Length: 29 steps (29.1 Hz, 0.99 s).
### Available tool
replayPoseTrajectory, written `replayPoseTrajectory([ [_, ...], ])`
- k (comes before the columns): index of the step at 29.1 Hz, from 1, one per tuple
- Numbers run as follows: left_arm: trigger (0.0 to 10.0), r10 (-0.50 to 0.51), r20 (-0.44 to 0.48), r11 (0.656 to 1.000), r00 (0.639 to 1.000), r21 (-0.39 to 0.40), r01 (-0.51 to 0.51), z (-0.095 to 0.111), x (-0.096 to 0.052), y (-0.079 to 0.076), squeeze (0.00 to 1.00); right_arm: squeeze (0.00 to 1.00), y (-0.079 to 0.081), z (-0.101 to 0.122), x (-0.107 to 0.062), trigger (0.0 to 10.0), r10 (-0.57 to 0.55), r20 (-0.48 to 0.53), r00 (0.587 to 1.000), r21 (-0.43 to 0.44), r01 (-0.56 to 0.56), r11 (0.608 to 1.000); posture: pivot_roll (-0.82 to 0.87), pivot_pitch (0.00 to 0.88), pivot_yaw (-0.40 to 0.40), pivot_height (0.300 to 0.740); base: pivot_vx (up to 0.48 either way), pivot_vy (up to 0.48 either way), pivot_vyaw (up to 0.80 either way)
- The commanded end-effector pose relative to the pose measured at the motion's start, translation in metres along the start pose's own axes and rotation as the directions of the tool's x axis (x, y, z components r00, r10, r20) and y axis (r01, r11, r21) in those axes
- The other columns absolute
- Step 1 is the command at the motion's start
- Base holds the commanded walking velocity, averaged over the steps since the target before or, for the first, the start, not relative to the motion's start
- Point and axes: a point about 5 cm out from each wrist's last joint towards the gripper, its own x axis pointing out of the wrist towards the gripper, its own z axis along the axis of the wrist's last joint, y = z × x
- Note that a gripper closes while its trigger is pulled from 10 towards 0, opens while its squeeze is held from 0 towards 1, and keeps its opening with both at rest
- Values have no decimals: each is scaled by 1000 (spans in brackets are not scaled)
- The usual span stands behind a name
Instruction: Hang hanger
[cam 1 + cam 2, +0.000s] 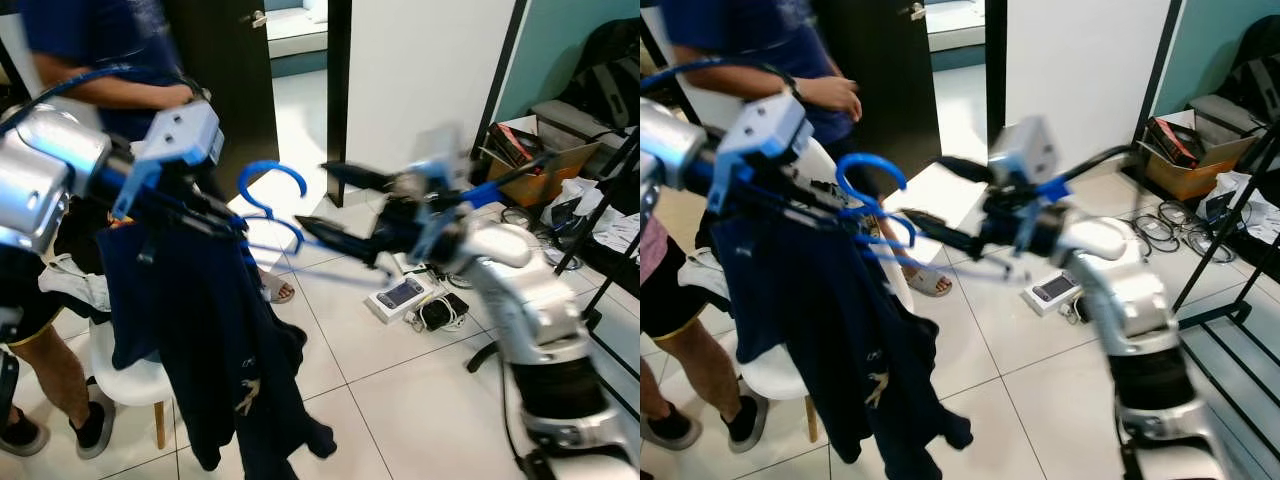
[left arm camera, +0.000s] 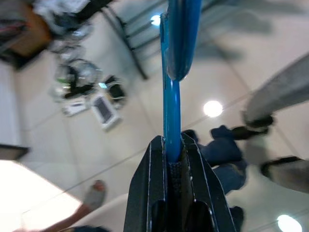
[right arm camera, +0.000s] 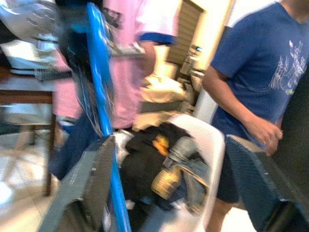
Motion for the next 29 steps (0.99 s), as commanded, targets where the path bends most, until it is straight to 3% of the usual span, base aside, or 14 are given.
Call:
replayPoseTrajectory([
  [1, 0, 50, -23, 999, 999, 23, -49, 3, -12, 4, 0, 1000, -1, -1, -7, 10000, -5, 9, 1000, 16, 5, 1000, 49, 0, 50, 740, 0, 0, 0],
  [4, 0, 104, -27, 994, 994, 28, -104, 3, -21, 10, 0, 1000, 5, -7, -31, 10000, 66, -58, 996, 43, -63, 997, 43, 0, 50, 740, 0, 0, 0],
  [6, 0, 104, -27, 994, 994, 28, -104, 3, -21, 10, 0, 1000, 5, -7, -31, 10000, 66, -58, 996, 43, -63, 997, 43, 0, 50, 740, 0, 0, 0],
  [7, 0, 143, -23, 989, 989, 45, -142, 7, -27, 17, 0, 0, 32, -21, -45, 10000, 243, -128, 961, 161, -222, 962, 44, 0, 51, 740, 0, 0, 0],
  [12, 0, 153, -4, 986, 988, 64, -153, 13, -28, 20, 0, 0, 49, -29, -43, 10000, 334, -127, 934, 232, -300, 925, 47, 0, 54, 740, 0, 0, 0],
  [14, 0, 144, 64, 985, 987, 86, -149, 25, -23, 25, 0, 0, 64, -38, -24, 10000, 372, -95, 923, 256, -338, 905, 55, 0, 56, 740, 0, 0, 0],
  [15, 0, 144, 64, 985, 987, 86, -149, 25, -23, 25, 0, 0, 64, -38, -24, 10000, 372, -95, 923, 256, -338, 905, 55, 0, 56, 740, 0, 0, 0],
  [19, 0, 113, 179, 987, 977, 93, -131, 40, -16, 28, 0, 0, 73, -46, 9, 10000, 334, -57, 941, 212, -315, 925, 54, 0, 60, 740, 0, 0, 0],
  [24, 0, 104, 199, 988, 974, 94, -125, 43, -13, 28, 0, 0, 71, -44, 20, 10000, 301, -28, 953, 194, -290, 937, 54, 0, 61, 740, 0, 0, 0],
  [25, 706, 103, 211, 987, 972, 96, -125, 44, -11, 28, 0, 0, 67, -40, 29, 10000, 272, 6, 962, 196, -267, 943, 52, 0, 61, 740, 0, 0, 0],
  [26, 6314, 100, 216, 987, 971, 98, -123, 43, -9, 29, 0, 0, 64, -34, 36, 10000, 252, 33, 967, 192, -253, 948, 51, 0, 64, 740, 0, 0, 0],
  [27, 6314, 100, 216, 987, 971, 98, -123, 43, -9, 29, 0, 0, 64, -34, 36, 10000, 252, 33, 967, 192, -253, 948, 51, 0, 64, 740, 0, 0, 0],
  [28, 10000, 97, 221, 987, 971, 102, -122, 43, -7, 30, 0, 0, 62, -30, 40, 10000, 237, 51, 970, 190, -242, 951, 49, 0, 64, 740, 0, 0, 0],
  [29, 10000, 96, 223, 987, 970, 105, -122, 43, -7, 30, 0, 0, 61, -28, 41, 10000, 231, 57, 971, 190, -237, 953, 49, 0, 64, 740, 0, 0, 0],
])
